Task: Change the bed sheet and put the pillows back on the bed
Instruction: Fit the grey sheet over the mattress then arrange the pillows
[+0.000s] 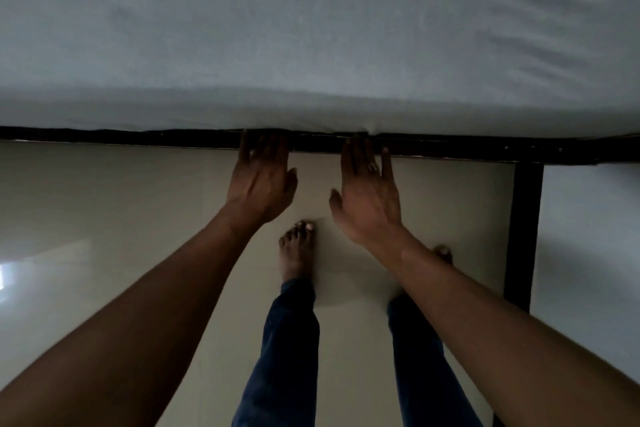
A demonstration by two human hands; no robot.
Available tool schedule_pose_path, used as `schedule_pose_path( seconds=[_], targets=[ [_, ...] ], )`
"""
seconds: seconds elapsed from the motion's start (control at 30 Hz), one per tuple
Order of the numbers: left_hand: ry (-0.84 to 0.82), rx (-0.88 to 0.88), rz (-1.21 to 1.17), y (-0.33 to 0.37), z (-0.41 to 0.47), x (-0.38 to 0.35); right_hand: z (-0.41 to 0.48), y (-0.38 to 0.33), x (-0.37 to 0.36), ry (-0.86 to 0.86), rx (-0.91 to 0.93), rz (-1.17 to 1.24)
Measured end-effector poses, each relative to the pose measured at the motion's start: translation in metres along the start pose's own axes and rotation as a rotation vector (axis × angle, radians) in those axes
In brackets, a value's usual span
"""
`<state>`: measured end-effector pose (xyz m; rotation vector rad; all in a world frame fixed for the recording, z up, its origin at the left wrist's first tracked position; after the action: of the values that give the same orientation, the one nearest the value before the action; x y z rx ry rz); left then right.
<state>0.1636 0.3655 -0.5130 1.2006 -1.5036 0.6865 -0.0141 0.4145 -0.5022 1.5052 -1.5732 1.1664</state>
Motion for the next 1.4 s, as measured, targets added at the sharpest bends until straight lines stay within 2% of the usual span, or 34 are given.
schedule_pose_path(
  seconds=[0.1,0.17,0.23,0.3,0.37,0.47,0.53,0.6,0.7,0.77,0.87,0.97,1.13,1.2,1.33,1.4],
  targets=[
    [-0.016,0.001,-0.073,-0.005,0.007,0.000,0.017,-0.013,-0.001,0.009,0.082,0.085],
    [-0.054,0.018,-0.115,-0.007,0.003,-0.003,0.050,-0.020,-0.004,0.017,0.009,0.119],
    [0.012,-0.008,-0.185,-0.013,-0.006,-0.001,0.066,-0.032,-0.012,-0.066,-0.060,0.105],
    [0.093,-0.011,-0.198,-0.024,-0.019,0.004,0.059,-0.043,-0.015,-0.082,-0.108,0.057],
    [0.103,0.064,-0.160,-0.043,-0.029,0.010,0.040,-0.052,-0.009,-0.041,-0.128,0.022],
    [-0.029,0.179,-0.032,-0.075,-0.023,0.008,-0.001,-0.086,-0.004,-0.024,-0.002,0.071],
    [-0.106,0.177,-0.008,-0.084,-0.015,0.003,-0.019,-0.113,-0.008,-0.068,0.137,0.169],
    [-0.103,0.133,-0.082,-0.085,-0.016,0.003,0.001,-0.129,-0.008,-0.089,0.179,0.210],
    [-0.020,0.049,-0.252,-0.088,-0.034,0.020,0.061,-0.144,0.004,-0.080,0.075,0.223],
    [0.002,0.017,-0.231,-0.098,-0.055,0.030,0.085,-0.158,0.010,-0.138,0.027,0.158],
    [-0.136,0.101,-0.131,-0.126,-0.090,0.031,0.066,-0.176,0.005,-0.236,-0.034,0.052],
    [-0.129,0.227,-0.093,-0.153,-0.111,0.047,0.034,-0.196,0.005,-0.250,0.068,0.050],
    [0.004,0.244,-0.015,-0.207,-0.083,0.064,0.018,-0.242,0.024,-0.193,0.292,0.162],
    [0.039,0.263,-0.019,-0.235,-0.064,0.063,0.027,-0.261,0.020,-0.126,0.330,0.198],
    [-0.114,0.177,-0.104,-0.253,-0.069,0.046,0.071,-0.300,0.020,-0.117,0.343,0.203],
    [-0.266,0.176,-0.116,-0.255,-0.085,0.037,0.100,-0.312,0.022,-0.111,0.312,0.163]
  ],
)
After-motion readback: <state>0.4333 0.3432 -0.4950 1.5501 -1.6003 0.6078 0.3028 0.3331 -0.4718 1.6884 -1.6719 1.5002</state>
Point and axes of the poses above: each hand's wrist, its own z-axis towards the middle knuckle, its own x-axis out of the back of the hand, y = z × x, the point moved 3 cm from there along z, towards the middle knuckle
